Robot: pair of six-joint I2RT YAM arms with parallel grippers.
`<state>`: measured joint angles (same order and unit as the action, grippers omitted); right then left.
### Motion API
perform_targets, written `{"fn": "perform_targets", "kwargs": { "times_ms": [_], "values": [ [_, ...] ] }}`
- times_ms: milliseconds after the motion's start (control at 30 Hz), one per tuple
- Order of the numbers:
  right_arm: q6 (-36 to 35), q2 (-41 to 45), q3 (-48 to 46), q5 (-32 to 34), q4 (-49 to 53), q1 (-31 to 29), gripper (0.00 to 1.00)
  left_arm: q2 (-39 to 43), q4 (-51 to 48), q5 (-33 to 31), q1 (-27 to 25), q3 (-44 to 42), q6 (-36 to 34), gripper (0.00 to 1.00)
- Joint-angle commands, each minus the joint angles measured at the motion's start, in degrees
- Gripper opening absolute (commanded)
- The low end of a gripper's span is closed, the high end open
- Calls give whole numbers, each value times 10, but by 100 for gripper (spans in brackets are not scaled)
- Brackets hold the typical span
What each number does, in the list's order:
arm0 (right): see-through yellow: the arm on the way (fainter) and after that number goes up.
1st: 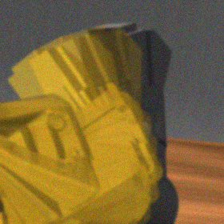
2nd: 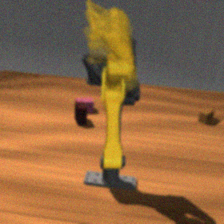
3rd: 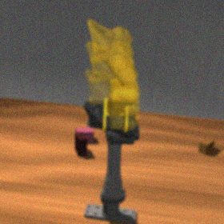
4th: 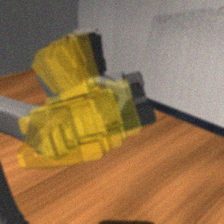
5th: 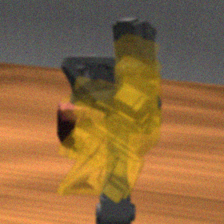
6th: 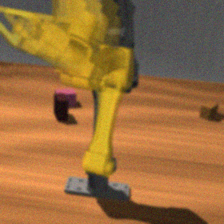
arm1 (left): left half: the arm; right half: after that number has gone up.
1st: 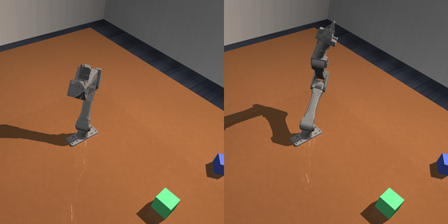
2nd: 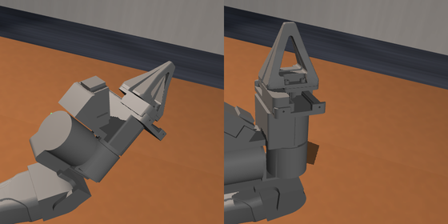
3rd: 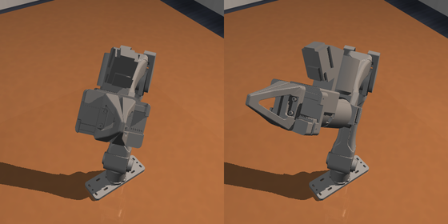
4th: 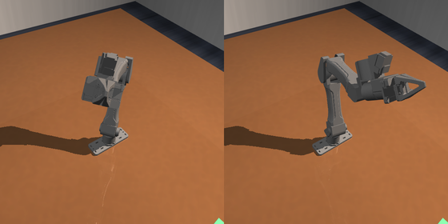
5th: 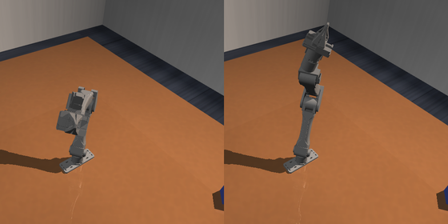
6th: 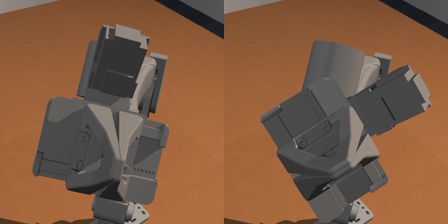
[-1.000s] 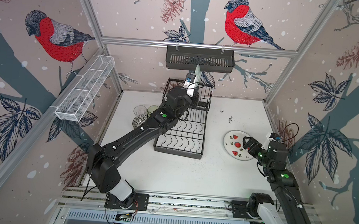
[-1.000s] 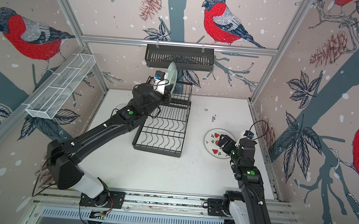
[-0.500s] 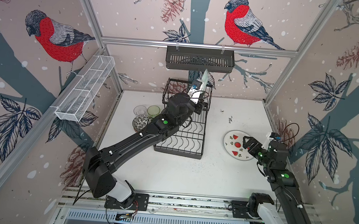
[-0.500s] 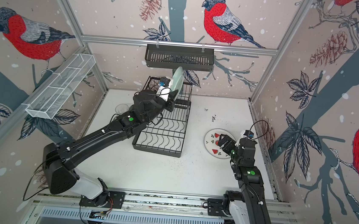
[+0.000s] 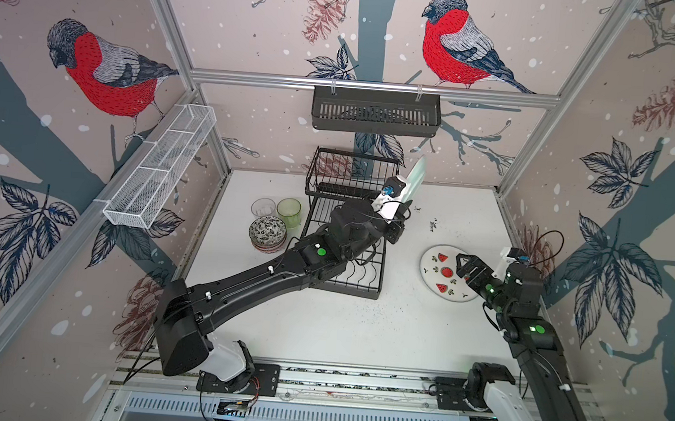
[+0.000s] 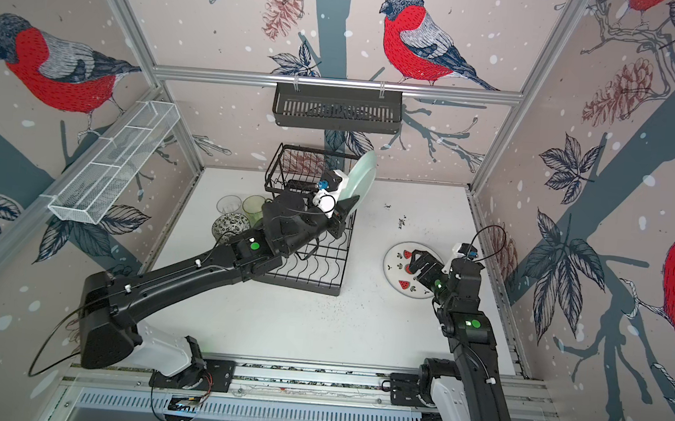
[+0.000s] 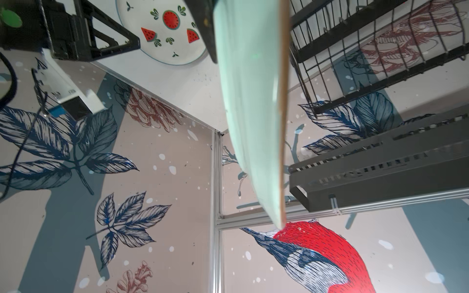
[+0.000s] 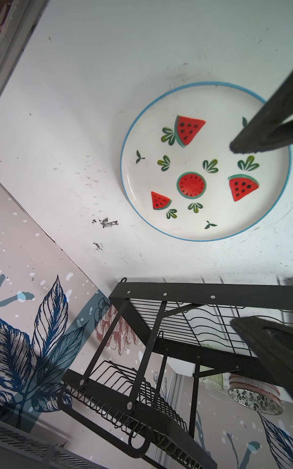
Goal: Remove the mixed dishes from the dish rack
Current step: 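Lift the pale green plate out of the rack and carry it toward the right gripper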
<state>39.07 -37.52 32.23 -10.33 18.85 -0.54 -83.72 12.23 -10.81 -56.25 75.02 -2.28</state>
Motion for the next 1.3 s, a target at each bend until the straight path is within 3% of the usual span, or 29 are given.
{"fn": "perform_targets", "kwargs": {
  "times_ms": [0,233,567,967,1267],
  "values": [
    [11,0,10,-7,13,4,100,-3,101,-11,-22,-13,-17,0],
    [20,2,22,-54,26,28,100,-32,114,-78,-73,-22,-93,0],
    [35,38,49,-107,42,67,99,-88,153,-131,-101,-51,-133,0],
    [70,32,60,-228,21,112,100,-184,244,-201,-135,-54,-233,0],
    [80,32,71,-258,19,130,99,-211,262,-188,-138,-56,-237,0]
  ]
}}
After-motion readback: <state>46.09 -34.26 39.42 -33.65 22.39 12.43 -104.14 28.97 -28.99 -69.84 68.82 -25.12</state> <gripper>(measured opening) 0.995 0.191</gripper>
